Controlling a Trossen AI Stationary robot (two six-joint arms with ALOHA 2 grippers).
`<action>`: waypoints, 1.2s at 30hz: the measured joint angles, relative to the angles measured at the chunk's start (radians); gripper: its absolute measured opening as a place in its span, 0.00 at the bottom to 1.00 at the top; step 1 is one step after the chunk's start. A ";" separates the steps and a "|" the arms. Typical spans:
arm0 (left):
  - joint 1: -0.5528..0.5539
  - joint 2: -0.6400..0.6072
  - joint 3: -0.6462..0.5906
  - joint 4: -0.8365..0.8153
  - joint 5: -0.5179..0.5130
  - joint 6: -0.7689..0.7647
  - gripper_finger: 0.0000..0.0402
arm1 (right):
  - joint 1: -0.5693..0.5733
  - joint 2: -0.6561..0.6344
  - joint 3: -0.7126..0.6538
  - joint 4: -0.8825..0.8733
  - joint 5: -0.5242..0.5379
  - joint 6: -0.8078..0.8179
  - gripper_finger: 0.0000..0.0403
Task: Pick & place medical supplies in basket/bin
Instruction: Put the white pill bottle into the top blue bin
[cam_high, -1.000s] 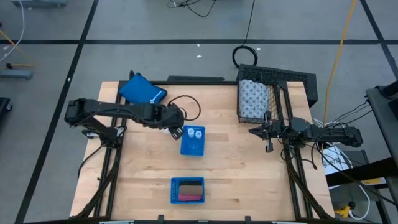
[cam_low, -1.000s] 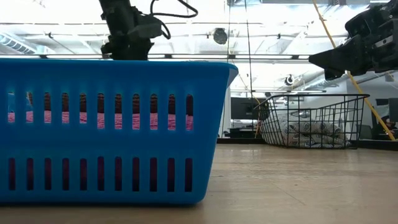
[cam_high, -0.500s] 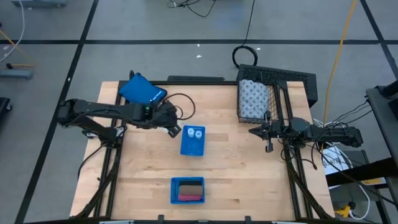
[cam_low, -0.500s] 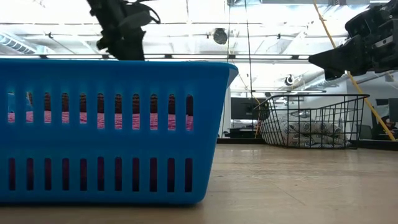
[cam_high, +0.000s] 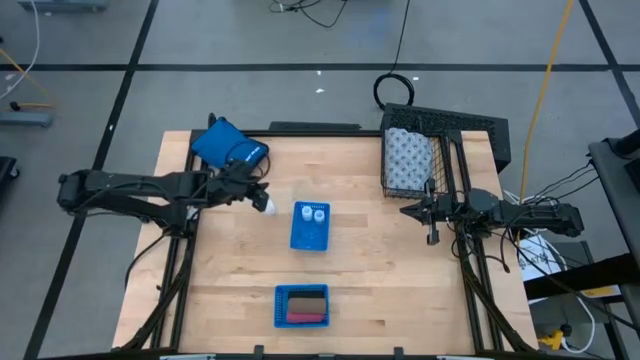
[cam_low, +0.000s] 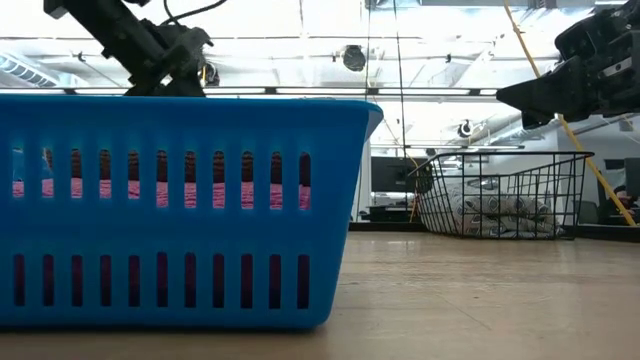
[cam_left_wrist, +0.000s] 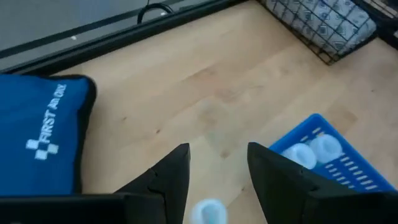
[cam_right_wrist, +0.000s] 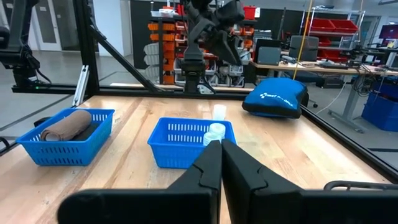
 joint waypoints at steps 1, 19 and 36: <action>0.005 -0.009 -0.008 0.004 0.000 0.000 0.41 | 0.000 0.000 0.000 0.000 0.000 0.000 0.00; 0.019 0.072 0.002 0.053 0.065 -0.102 0.49 | 0.000 0.000 0.000 0.000 0.000 -0.001 0.00; 0.116 0.227 0.101 -0.132 0.252 -0.166 0.74 | 0.000 0.000 0.000 0.000 0.000 -0.001 0.00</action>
